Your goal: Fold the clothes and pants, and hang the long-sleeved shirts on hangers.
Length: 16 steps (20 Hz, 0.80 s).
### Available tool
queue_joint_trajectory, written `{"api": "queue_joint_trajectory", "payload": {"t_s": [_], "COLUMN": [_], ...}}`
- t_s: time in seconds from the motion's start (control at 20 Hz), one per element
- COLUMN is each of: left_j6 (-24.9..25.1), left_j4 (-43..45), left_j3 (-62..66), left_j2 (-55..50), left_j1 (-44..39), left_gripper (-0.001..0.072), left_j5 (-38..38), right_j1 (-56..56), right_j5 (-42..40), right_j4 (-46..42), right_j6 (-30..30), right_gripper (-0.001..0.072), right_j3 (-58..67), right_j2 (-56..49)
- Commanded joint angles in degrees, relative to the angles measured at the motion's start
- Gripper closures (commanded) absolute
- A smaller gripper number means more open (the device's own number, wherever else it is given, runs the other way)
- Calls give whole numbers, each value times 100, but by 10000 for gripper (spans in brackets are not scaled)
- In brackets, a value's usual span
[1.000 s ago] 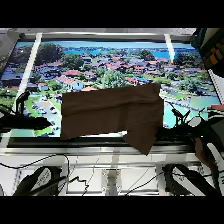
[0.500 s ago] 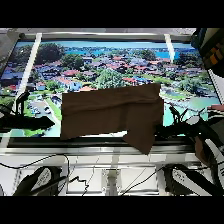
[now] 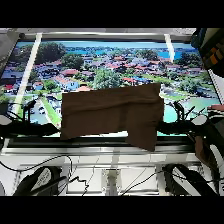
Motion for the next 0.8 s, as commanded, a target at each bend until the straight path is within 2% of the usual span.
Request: {"api": "queue_joint_trajectory", "payload": {"t_s": [0.0,0.25,0.4,0.45,0.5,0.55,0.6,0.65,0.75], "left_j6": [144,192,299,409,404,409,409,409,422], "left_j4": [0,-278,-824,-1019,-1115,-1126,-1128,-1163,-1259], "left_j3": [-597,-1093,-1088,-1088,-1088,-1088,-1086,-1056,-796], "left_j2": [0,-96,-295,-376,-470,-562,-599,-597,-586], "left_j1": [7,4,2,0,0,0,0,0,0], "left_gripper": [232,252,253,273,429,554,602,685,695], "left_j5": [382,981,1226,1202,1158,1093,1073,1069,922], "right_j1": [0,0,0,0,0,0,0,0,0], "right_j5": [-11,13,20,26,35,44,81,149,448], "right_j4": [334,337,350,365,387,426,490,577,800], "right_j6": [-2,0,0,0,0,-2,-2,-2,-4], "right_gripper": [693,693,693,693,694,693,693,693,694], "right_j3": [7,7,9,9,9,9,9,26,197], "right_j2": [94,94,94,94,94,96,96,96,103]}}
